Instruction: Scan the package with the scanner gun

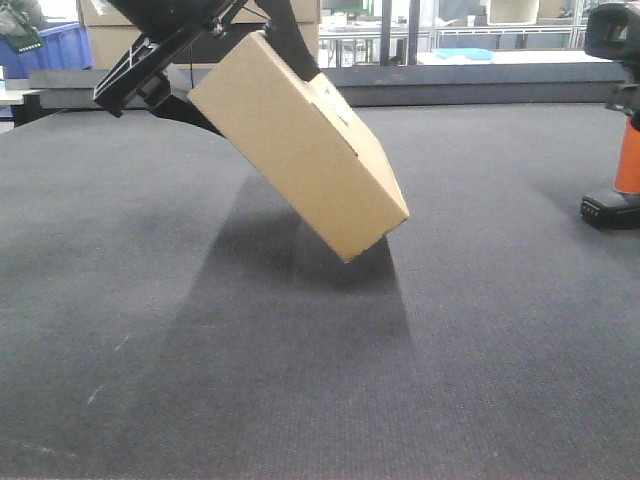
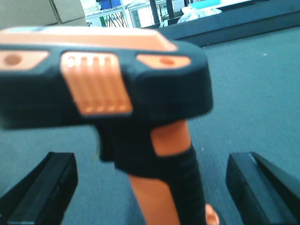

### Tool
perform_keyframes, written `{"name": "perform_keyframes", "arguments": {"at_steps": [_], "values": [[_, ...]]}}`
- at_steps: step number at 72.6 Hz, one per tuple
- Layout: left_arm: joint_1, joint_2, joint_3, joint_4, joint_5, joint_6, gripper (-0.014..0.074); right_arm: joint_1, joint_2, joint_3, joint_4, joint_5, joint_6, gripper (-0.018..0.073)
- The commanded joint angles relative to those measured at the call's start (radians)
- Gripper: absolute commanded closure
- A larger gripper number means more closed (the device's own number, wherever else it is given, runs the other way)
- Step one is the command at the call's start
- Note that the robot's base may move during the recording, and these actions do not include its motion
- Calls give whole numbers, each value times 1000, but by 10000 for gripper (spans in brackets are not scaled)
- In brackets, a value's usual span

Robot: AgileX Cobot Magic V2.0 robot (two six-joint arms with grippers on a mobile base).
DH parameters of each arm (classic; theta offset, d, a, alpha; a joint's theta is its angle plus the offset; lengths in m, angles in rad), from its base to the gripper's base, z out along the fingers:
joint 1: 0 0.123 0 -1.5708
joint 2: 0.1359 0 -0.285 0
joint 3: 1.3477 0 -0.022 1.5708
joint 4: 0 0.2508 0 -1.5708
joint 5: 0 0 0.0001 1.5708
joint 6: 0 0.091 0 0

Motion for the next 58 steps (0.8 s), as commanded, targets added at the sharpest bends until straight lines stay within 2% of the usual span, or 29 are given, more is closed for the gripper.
{"name": "perform_keyframes", "arguments": {"at_steps": [1, 10, 23, 30, 37, 45, 51, 58], "values": [[17, -9, -24, 31, 20, 17, 708, -2, -42, 35, -7, -25, -3, 8], [54, -27, -72, 99, 121, 53, 708, -2, -105, 90, -11, -25, -6, 8], [166, -78, -85, 112, 214, 187, 708, -2, -227, 175, -44, -2, -6, 10], [243, -102, -85, 223, 258, 199, 708, -2, -314, 209, -44, 72, -6, 10], [294, -119, -85, 348, 299, 199, 708, -2, -394, 218, -59, 170, -6, 37], [337, -134, -84, 444, 334, 243, 708, -2, -495, 218, -92, 293, -6, 174], [365, -145, -75, 484, 332, 265, 708, -2, -583, 218, -105, 369, -6, 319], [397, -155, -52, 524, 300, 269, 708, -2, -692, 218, -107, 485, -6, 531]]}}
